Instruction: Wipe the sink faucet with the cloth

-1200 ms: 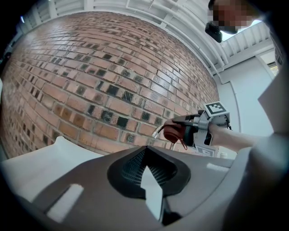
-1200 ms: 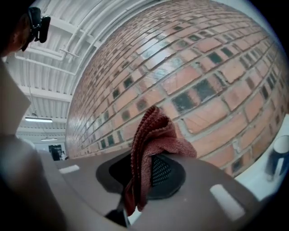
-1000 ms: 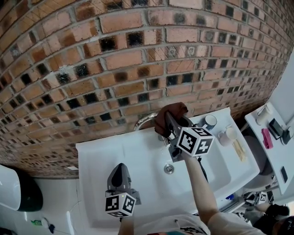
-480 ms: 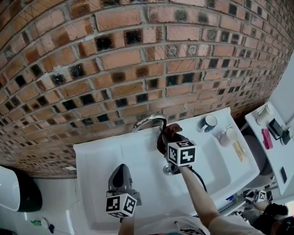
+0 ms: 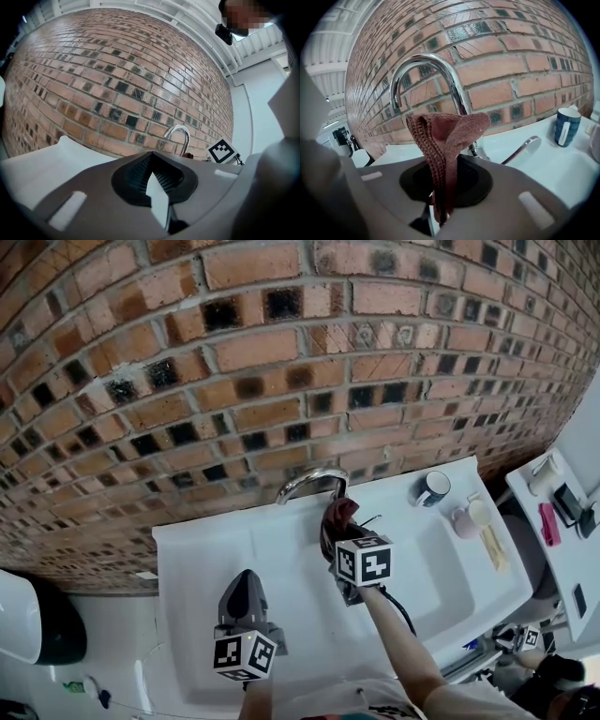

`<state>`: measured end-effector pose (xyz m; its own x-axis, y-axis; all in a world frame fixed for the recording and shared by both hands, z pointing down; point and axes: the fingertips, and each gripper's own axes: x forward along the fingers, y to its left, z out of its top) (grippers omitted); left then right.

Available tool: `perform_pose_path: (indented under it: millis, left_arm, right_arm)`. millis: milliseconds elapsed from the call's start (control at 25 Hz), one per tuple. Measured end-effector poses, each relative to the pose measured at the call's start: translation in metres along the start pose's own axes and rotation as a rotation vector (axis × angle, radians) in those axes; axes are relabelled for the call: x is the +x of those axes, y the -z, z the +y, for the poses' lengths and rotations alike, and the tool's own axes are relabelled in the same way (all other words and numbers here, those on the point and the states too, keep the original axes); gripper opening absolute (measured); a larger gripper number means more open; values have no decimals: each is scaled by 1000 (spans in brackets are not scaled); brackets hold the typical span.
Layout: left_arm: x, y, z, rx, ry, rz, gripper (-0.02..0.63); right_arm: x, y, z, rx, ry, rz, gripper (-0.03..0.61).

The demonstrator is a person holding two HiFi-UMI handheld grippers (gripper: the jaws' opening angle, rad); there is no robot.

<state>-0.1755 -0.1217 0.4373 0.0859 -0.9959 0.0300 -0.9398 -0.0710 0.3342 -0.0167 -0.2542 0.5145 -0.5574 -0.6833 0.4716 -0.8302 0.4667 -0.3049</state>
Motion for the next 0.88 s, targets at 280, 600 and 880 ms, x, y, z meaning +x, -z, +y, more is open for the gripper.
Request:
perform_pose_path:
  millis: [280, 600, 880]
  left_arm:
    - [-5, -24, -3, 20, -4, -45, 5]
    - [-27, -87, -38, 84, 54, -184, 5]
    - [-47, -98, -62, 99, 106, -230, 5]
  right_arm:
    - [-57, -45, 32, 91, -179, -198, 48]
    - [-162, -55, 92, 75, -359, -356, 48]
    - [-186, -41, 103, 51, -364, -385, 46]
